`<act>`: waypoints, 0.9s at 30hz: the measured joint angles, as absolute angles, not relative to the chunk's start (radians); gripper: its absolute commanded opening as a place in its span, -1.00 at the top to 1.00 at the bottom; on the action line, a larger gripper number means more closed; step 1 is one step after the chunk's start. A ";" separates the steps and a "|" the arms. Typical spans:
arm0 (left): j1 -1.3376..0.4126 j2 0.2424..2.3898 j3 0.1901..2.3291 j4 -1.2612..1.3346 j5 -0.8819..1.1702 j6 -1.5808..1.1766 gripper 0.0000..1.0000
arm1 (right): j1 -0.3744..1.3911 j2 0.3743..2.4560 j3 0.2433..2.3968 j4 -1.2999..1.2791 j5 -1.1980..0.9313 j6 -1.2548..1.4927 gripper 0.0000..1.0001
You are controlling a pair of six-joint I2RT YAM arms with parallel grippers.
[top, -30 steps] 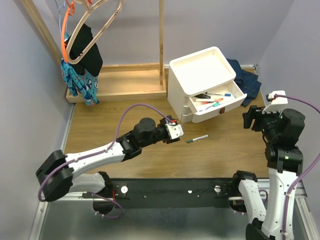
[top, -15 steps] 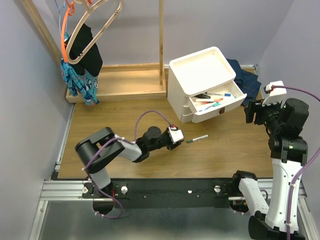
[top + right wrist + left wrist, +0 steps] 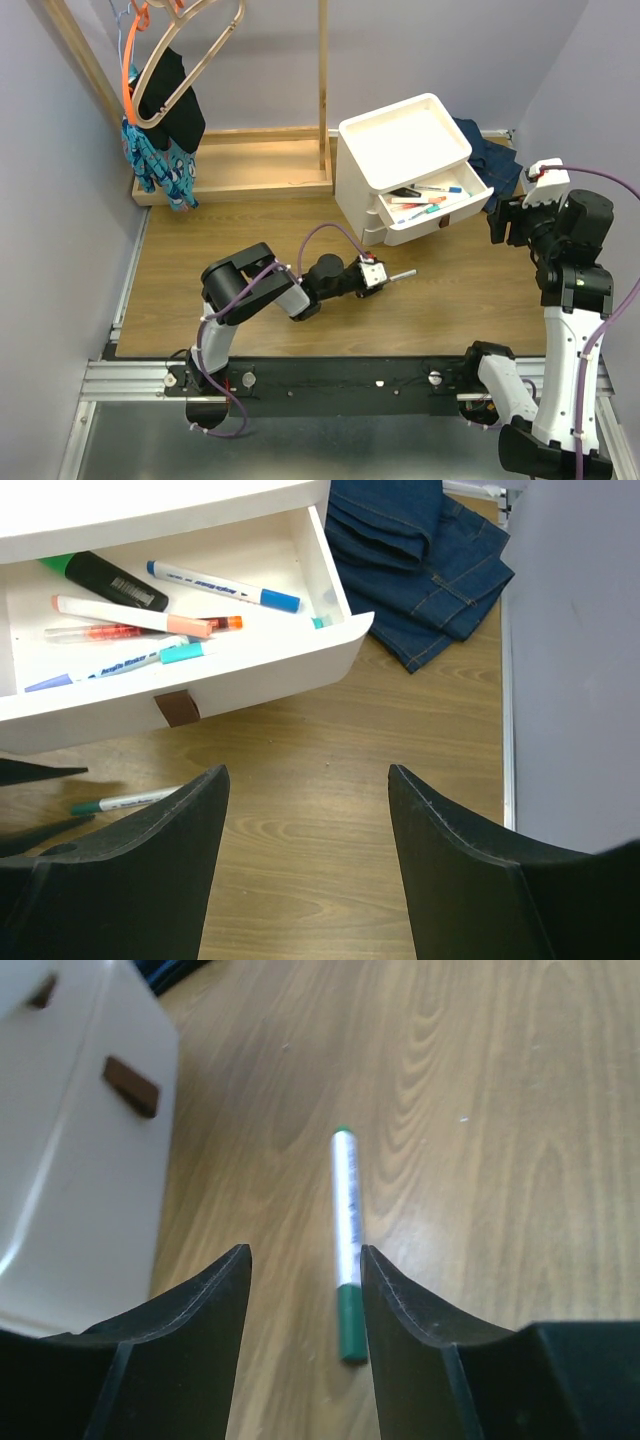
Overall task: Sort the stationery into containers
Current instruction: Pick up the pen from the center of the board.
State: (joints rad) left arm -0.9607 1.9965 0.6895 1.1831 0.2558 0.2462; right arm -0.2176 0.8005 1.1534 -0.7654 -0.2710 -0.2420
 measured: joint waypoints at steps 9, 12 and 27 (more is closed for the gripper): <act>-1.042 2.085 0.713 1.208 0.265 0.237 -0.08 | -0.218 0.795 1.146 -0.765 -0.271 -0.237 -0.45; -1.045 2.103 0.715 1.224 0.245 0.208 -0.07 | -0.218 0.796 1.146 -0.765 -0.271 -0.236 -0.45; -1.092 2.008 0.654 1.298 0.217 0.246 -0.04 | -0.218 0.795 1.083 -0.753 -0.303 -0.204 -0.45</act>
State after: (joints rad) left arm -1.0916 2.0075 0.6537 1.2976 0.2173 0.2462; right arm -0.2180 0.7948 1.0828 -0.7528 -0.3031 -0.2039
